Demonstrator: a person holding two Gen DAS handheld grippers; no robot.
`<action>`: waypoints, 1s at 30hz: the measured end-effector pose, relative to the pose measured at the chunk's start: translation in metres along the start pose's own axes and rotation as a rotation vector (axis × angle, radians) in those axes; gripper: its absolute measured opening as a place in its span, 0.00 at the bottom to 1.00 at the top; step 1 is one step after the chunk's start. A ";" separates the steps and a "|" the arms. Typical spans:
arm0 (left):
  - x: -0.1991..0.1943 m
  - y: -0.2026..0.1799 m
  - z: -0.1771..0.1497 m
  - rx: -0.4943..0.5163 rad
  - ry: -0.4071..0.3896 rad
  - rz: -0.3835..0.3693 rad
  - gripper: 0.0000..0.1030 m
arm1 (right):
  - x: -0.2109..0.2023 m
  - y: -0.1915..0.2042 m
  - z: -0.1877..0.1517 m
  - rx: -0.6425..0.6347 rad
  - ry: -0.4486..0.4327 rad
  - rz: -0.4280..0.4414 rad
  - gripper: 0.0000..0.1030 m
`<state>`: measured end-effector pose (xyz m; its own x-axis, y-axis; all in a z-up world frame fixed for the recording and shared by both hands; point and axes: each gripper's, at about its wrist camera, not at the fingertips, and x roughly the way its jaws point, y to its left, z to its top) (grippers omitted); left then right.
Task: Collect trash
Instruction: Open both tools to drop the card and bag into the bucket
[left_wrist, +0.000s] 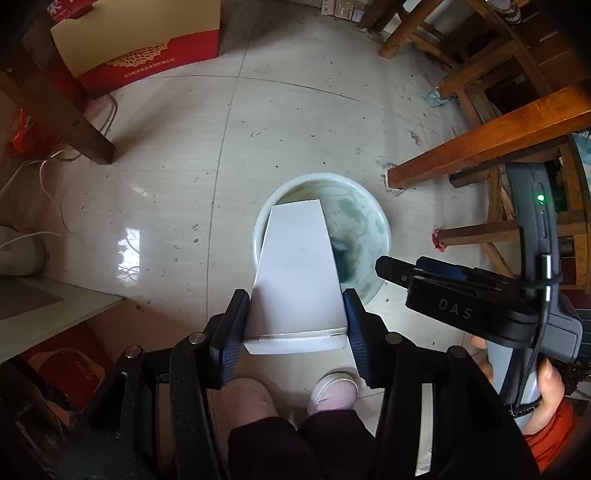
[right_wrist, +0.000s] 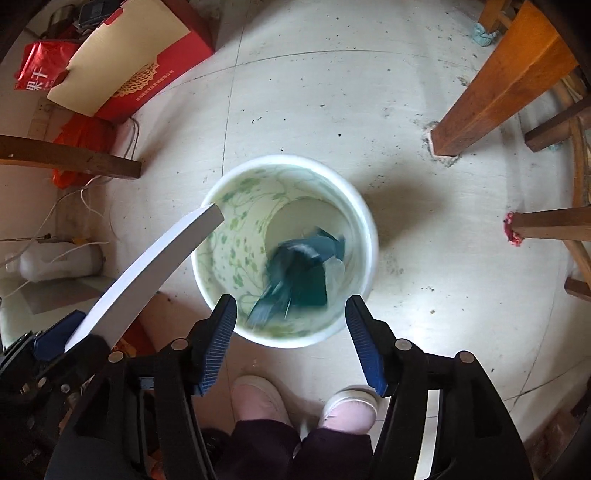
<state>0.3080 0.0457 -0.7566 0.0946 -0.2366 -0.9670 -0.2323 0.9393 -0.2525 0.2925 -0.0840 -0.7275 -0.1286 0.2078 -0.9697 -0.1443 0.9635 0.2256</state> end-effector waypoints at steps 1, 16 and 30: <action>0.000 -0.003 0.002 0.000 0.005 -0.011 0.49 | -0.005 -0.001 0.000 0.002 -0.003 -0.005 0.56; -0.028 -0.047 0.029 0.063 0.077 0.010 0.50 | -0.119 0.003 -0.004 0.027 -0.113 -0.001 0.56; -0.248 -0.082 0.023 0.091 -0.074 0.043 0.50 | -0.284 0.052 -0.021 0.018 -0.231 0.047 0.56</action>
<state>0.3260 0.0333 -0.4950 0.1583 -0.1801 -0.9708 -0.1491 0.9676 -0.2038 0.3010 -0.0961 -0.4382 0.0936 0.2833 -0.9544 -0.1259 0.9543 0.2709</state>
